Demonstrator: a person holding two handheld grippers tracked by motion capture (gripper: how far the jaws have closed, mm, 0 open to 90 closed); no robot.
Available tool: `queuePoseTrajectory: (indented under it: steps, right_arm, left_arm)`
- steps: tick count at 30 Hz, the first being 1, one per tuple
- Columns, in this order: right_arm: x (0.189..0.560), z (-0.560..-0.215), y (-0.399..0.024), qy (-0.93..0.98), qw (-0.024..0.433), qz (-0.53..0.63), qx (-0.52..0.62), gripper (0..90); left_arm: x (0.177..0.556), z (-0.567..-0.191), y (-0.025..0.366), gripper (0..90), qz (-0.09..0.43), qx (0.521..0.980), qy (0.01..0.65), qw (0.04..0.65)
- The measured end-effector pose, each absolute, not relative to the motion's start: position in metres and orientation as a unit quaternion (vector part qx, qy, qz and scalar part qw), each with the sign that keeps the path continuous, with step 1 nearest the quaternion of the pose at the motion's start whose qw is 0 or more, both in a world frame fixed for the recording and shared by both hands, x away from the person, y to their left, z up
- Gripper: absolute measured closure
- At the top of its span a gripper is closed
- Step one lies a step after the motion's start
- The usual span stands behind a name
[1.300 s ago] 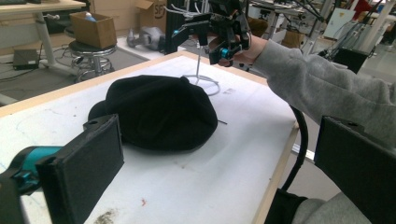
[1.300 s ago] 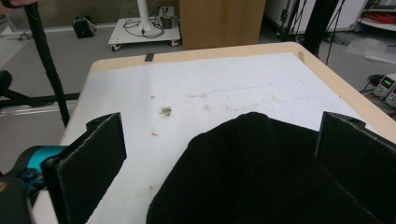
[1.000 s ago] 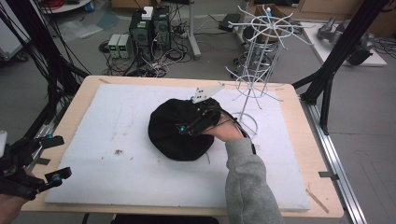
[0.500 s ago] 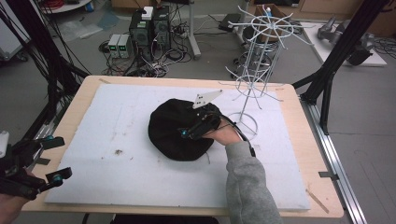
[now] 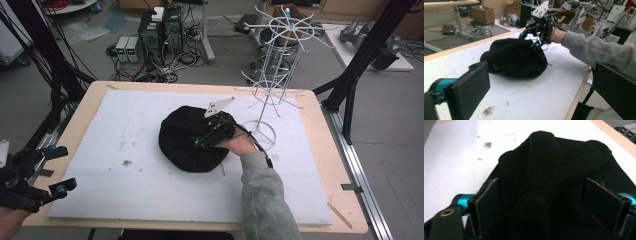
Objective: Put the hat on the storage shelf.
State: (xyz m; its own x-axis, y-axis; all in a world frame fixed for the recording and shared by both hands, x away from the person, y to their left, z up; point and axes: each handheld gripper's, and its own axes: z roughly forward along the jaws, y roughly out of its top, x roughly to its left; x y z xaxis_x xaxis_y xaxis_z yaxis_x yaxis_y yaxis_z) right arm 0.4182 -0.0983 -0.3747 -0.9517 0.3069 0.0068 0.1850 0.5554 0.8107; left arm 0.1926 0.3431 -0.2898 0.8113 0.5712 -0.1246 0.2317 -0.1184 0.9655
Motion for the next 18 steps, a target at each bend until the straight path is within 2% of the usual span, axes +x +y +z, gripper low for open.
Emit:
queuePoseTrajectory:
  steps: [3, 4, 5, 9, 10, 12, 13, 18]
  right_arm:
    - [0.4179, -0.3753, -0.098, 0.882, 0.071, 0.444, 0.139, 24.6]
    - [0.4179, -0.3753, -0.098, 0.882, 0.071, 0.444, 0.139, 24.6]
    - [0.4176, -0.3754, -0.0976, 0.885, 0.067, 0.44, 0.137, 34.5]
    - [0.4177, -0.3756, -0.0966, 0.888, 0.053, 0.435, 0.139, 47.1]
    - [0.4177, -0.3756, -0.0966, 0.888, 0.053, 0.435, 0.139, 47.1]
    - [0.4165, -0.3746, -0.0967, 0.889, 0.051, 0.432, 0.14, 56.0]
    - [0.4161, -0.3731, -0.0973, 0.89, 0.063, 0.429, 0.139, 64.0]
    - [0.415, -0.3722, -0.0968, 0.894, 0.067, 0.424, 0.129, 69.9]
  left_arm:
    - [0.1919, -0.2892, 0.3429, 1.8, 0.142, 0.733, 0.273, 0.606]
    - [0.1919, -0.2891, 0.3429, 1.8, 0.141, 0.733, 0.273, 0.606]
    - [0.1919, -0.2891, 0.343, 1.7, 0.142, 0.733, 0.273, 0.606]
    - [0.1926, -0.2899, 0.3437, 1.8, 0.141, 0.733, 0.275, 0.605]
    - [0.1927, -0.2901, 0.3439, 1.8, 0.141, 0.734, 0.276, 0.605]
    - [0.1929, -0.2901, 0.3441, 1.7, 0.141, 0.733, 0.277, 0.605]
    - [0.1927, -0.29, 0.3442, 1.7, 0.142, 0.733, 0.277, 0.605]
    - [0.1897, -0.2873, 0.3454, 1.8, 0.149, 0.729, 0.273, 0.61]
